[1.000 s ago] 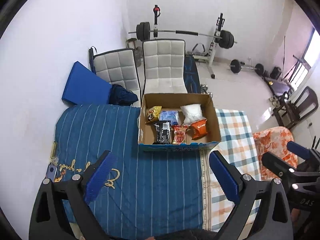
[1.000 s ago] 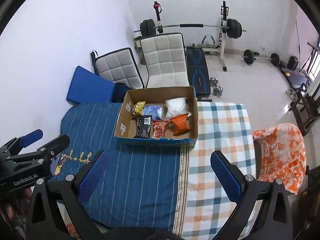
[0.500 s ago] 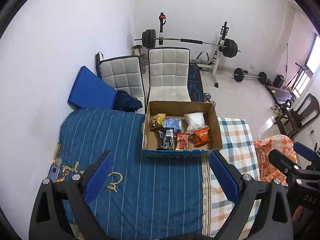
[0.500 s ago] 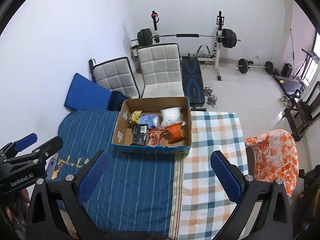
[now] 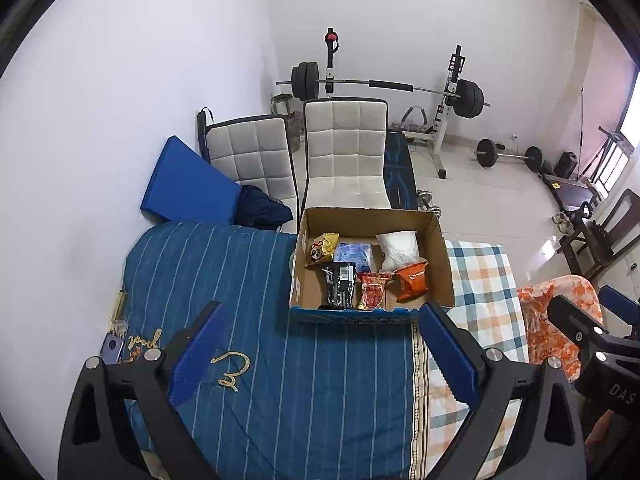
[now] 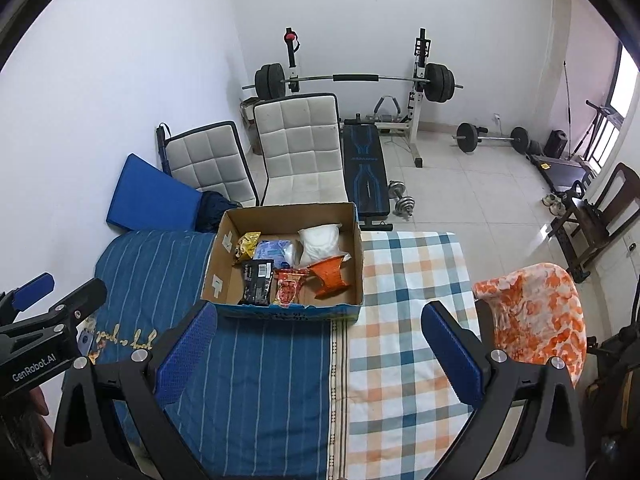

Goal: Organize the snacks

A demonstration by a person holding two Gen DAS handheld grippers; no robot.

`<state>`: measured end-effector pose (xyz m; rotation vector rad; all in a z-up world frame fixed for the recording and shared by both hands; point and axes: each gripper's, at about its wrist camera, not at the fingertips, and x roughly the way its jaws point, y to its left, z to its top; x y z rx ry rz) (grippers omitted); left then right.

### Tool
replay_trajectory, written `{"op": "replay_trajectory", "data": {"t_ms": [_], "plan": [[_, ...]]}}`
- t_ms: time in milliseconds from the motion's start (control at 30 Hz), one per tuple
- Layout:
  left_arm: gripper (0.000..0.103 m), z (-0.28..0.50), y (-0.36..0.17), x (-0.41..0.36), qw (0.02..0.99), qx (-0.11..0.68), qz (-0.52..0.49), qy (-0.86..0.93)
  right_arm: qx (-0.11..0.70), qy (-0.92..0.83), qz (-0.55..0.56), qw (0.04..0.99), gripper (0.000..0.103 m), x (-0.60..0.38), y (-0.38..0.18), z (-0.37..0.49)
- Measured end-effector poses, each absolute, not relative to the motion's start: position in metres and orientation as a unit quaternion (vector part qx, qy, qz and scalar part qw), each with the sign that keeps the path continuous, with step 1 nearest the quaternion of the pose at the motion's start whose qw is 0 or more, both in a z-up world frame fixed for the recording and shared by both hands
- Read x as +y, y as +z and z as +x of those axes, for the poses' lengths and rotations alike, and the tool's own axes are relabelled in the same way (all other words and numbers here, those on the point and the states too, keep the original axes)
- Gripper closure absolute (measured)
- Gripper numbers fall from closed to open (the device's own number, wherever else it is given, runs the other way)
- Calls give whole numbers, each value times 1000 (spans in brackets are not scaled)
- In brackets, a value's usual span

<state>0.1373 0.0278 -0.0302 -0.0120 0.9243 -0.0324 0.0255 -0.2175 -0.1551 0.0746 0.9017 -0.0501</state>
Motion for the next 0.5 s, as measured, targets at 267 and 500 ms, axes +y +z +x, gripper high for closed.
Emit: {"op": "replay_trajectory", "data": {"t_ms": [267, 500], "plan": [[5, 141, -37, 28, 893, 450, -11, -16, 435, -31, 31, 900, 0, -221, -163, 27], [5, 141, -36, 27, 895, 445, -10, -12, 431, -30, 30, 901, 0, -220, -162, 27]]}}
